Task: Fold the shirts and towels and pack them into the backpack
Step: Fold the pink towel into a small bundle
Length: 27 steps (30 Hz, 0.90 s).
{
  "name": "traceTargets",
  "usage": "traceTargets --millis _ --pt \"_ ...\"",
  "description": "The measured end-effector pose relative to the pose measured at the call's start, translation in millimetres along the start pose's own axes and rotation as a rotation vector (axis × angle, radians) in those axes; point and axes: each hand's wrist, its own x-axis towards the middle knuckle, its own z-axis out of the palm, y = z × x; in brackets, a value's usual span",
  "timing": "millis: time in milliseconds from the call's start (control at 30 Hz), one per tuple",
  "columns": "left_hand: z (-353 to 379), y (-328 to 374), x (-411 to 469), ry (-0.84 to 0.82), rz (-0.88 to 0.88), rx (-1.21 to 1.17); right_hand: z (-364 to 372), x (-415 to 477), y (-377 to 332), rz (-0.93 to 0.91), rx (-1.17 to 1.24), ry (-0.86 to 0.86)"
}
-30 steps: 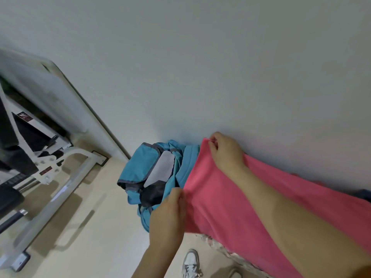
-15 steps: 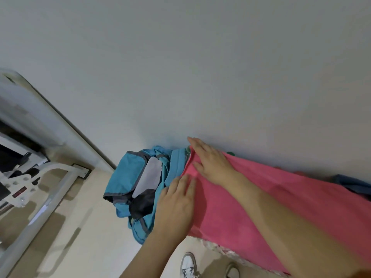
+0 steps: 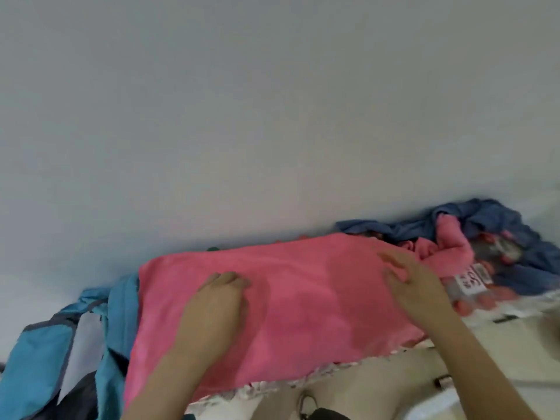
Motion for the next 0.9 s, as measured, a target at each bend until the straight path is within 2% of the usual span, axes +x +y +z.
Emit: traceTargets --millis 100,200,367,467,667,900 --pt "3.4 59.9 29.8 0.045 0.144 -0.187 -26.9 -1.5 56.4 0.215 -0.004 0.029" --pt "15.6 113.0 64.5 0.047 0.243 -0.262 -31.2 6.4 95.1 0.299 -0.016 0.031" --pt "62.5 185.6 131.3 -0.056 0.285 -0.209 -32.8 33.3 125.9 0.274 -0.084 0.045" --pt "93.4 208.9 158.6 -0.074 0.292 -0.059 -38.5 45.0 140.1 0.192 -0.153 0.055" --pt "113.4 215.5 162.0 -0.099 0.198 0.079 -45.0 62.5 172.2 0.039 -0.214 0.058" --pt "99.0 223.6 153.3 -0.167 0.145 0.163 -74.9 89.1 186.9 0.059 -0.270 0.226"
